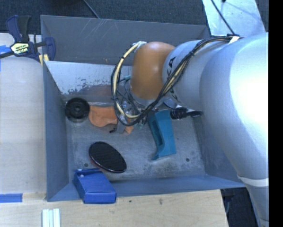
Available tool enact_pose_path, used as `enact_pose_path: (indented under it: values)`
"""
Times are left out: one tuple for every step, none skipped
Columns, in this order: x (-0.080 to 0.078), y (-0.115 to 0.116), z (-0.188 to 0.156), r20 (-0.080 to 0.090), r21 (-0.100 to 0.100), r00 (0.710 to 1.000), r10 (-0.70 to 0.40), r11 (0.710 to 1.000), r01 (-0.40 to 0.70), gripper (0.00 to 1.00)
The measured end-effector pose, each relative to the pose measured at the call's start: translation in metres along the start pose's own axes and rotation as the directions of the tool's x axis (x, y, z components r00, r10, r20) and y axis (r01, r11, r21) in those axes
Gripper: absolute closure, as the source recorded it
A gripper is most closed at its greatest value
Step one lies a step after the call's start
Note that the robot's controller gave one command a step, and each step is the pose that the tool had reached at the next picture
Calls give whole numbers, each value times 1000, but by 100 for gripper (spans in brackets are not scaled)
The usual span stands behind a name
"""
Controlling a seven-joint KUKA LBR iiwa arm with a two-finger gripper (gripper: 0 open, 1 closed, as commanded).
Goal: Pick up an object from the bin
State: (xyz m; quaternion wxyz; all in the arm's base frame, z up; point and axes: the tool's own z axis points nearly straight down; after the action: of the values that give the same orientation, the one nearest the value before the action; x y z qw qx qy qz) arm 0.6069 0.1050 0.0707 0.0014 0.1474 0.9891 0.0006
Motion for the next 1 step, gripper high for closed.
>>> enact_pose_path:
  values:
    - [1, 3, 0, 2, 0, 1000, 1, 1000, -1, 100]
